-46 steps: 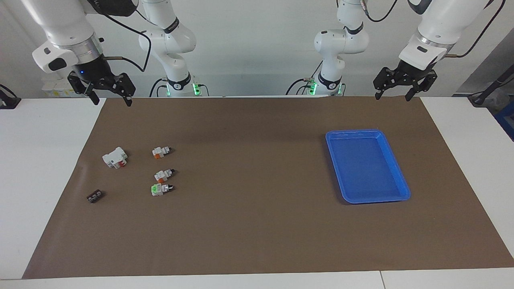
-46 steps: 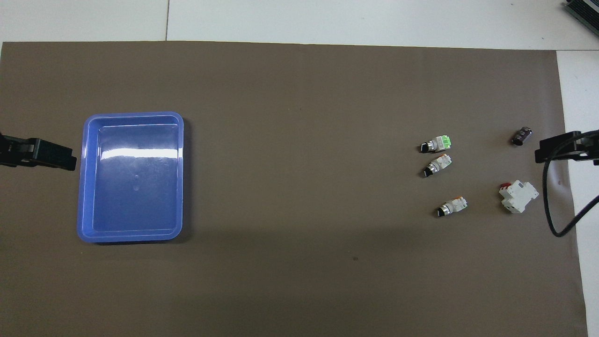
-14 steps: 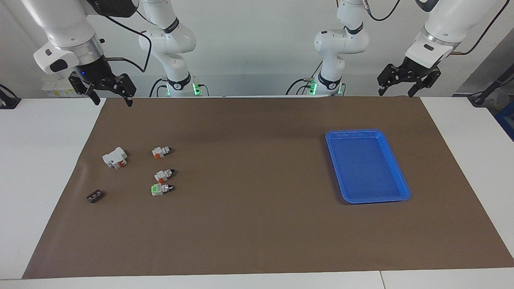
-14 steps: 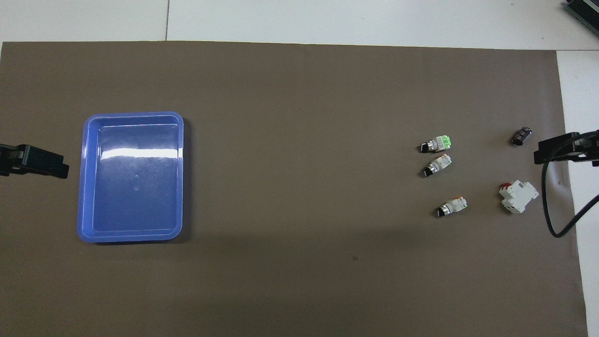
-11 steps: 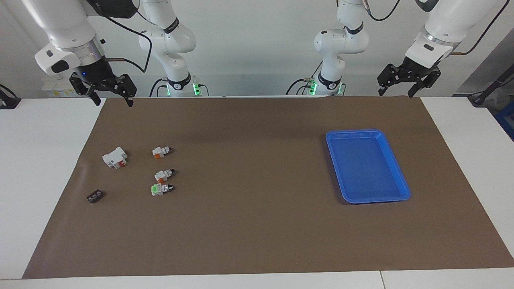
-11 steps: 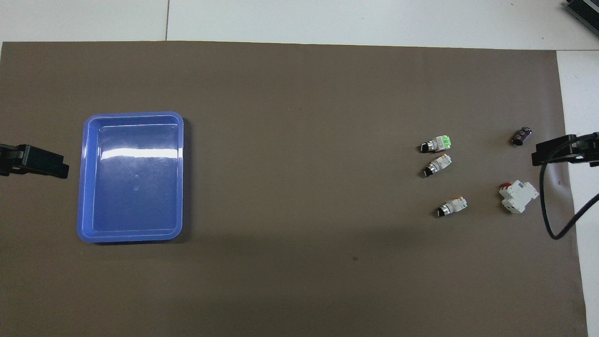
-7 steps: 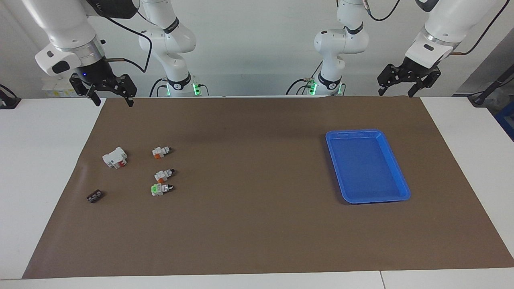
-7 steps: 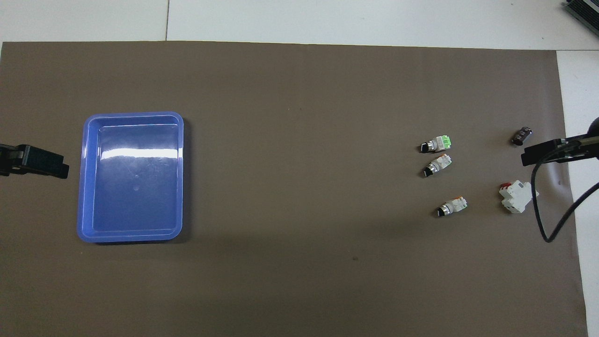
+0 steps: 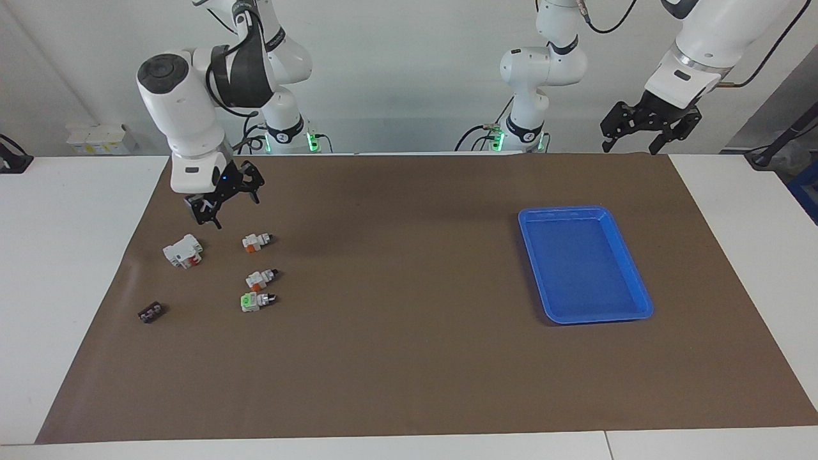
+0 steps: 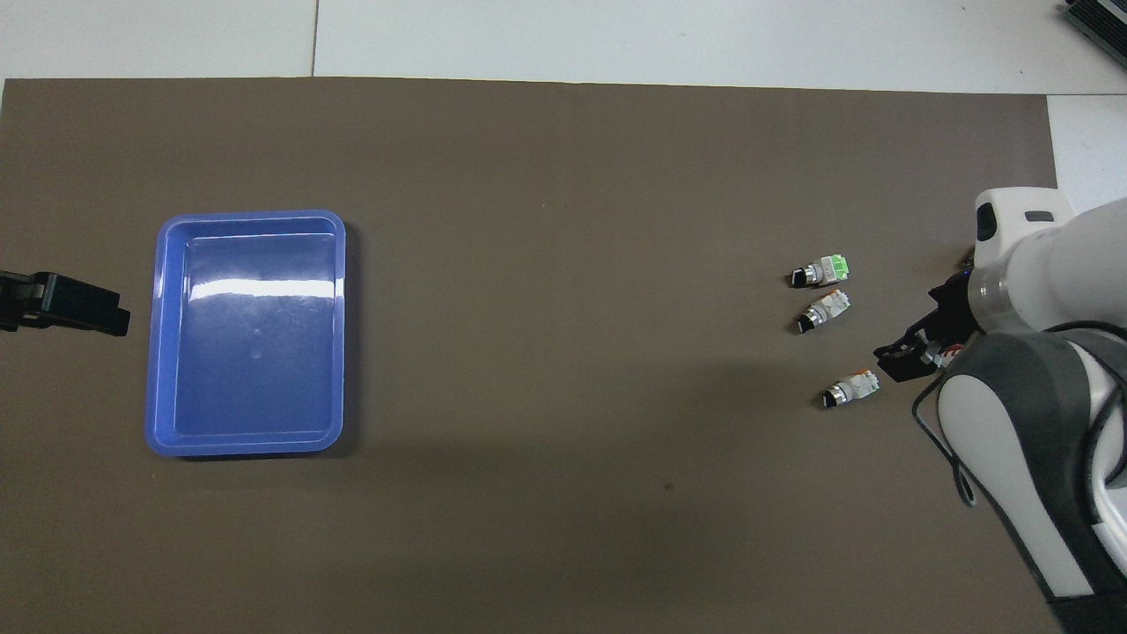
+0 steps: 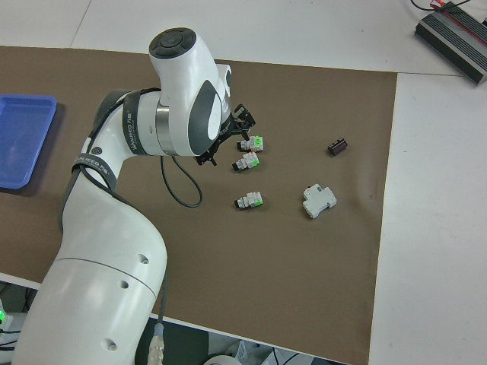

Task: Turn and place switch with both arms
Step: 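Reach the right gripper down and grasp the white-and-red switch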

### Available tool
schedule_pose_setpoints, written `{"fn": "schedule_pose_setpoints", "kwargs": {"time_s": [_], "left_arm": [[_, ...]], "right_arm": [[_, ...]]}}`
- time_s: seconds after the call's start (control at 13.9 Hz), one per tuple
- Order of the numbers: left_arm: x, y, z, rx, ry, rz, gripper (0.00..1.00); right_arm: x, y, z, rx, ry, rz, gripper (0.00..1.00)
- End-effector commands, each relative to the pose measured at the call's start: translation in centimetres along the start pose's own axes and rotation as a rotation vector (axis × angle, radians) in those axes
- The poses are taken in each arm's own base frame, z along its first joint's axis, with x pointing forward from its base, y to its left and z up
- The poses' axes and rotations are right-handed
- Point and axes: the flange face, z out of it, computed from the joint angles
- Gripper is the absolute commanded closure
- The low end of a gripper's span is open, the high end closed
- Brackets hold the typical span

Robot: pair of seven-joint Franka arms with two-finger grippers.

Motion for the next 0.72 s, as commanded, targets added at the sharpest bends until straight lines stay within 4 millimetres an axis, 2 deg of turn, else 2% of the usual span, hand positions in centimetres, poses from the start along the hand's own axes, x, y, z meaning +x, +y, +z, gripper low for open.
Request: {"fn": "schedule_pose_setpoints", "kwargs": {"time_s": [0.0,0.29,0.5,0.65], "left_arm": [[-0.9,-0.1,0.0,-0.010,-0.003,0.005,0.00],[-0.9,-0.1,0.0,-0.010,-0.003,0.005,0.00],[-0.9,-0.1,0.0,-0.010,-0.003,0.005,0.00],[-0.9,-0.1,0.0,-0.010,-0.001,0.005,0.00]], "right_arm": [[-0.5,-0.1,4.2,0.021,-0.019,-0.289,0.00],[-1.1,-1.6,8.9,0.012,-0.008,-0.564,0.00],[-3.8,-2.0,12.2,0.018,-0.004,-0.632,0.00],[-4.6,-2.1,13.5,-0.005,0.006,-0.695,0.00]]}}
